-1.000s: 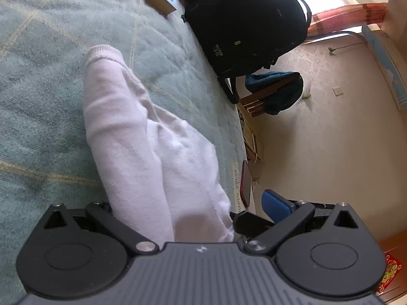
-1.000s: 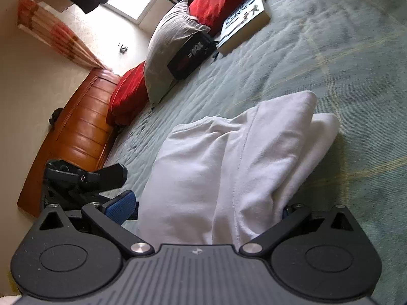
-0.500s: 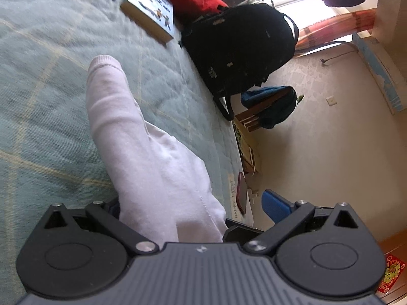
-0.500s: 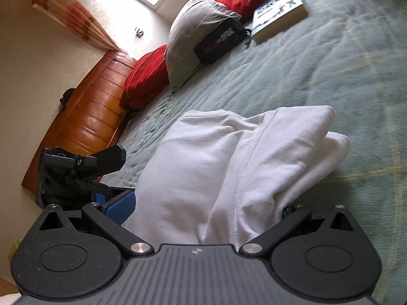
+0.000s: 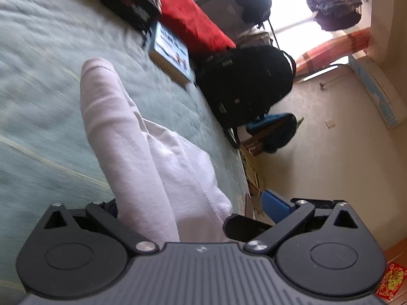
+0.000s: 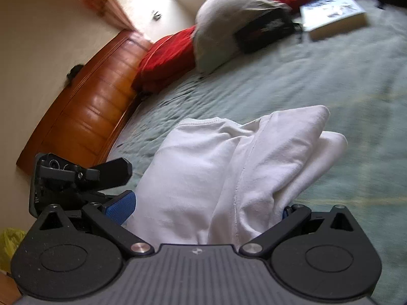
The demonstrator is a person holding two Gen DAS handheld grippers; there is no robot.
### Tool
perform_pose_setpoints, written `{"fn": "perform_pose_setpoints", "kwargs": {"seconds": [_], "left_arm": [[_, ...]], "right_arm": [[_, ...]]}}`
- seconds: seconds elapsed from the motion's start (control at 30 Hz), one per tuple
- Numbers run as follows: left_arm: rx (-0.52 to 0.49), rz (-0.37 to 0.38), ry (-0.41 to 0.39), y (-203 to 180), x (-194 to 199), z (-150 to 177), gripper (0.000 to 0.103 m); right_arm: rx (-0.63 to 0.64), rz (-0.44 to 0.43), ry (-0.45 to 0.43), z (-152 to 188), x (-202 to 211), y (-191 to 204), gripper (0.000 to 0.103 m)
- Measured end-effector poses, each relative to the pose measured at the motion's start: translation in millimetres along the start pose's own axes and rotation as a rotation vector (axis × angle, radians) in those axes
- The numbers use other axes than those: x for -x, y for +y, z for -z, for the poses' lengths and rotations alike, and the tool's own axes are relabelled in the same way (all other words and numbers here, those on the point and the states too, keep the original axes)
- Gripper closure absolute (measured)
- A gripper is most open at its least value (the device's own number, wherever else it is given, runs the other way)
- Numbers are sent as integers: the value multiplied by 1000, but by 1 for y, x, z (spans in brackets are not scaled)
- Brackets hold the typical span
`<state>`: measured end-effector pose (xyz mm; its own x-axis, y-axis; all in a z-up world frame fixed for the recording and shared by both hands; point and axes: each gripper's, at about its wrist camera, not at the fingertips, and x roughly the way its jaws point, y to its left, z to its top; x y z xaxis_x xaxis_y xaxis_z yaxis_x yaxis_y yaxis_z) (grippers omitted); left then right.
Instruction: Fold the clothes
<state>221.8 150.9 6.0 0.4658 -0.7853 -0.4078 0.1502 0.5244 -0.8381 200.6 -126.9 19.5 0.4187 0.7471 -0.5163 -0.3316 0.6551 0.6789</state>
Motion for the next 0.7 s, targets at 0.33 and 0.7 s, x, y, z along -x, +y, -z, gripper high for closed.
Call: {"fn": "perform_pose_setpoints", "kwargs": {"seconds": [0.33, 0.7], "left_arm": [[82, -104, -139, 57, 102, -30, 2], [146, -213, -221, 119, 175, -74, 2]], "right_arm": [[96, -67, 77, -9, -101, 85, 0], [274, -114, 125, -10, -194, 153, 0]]}}
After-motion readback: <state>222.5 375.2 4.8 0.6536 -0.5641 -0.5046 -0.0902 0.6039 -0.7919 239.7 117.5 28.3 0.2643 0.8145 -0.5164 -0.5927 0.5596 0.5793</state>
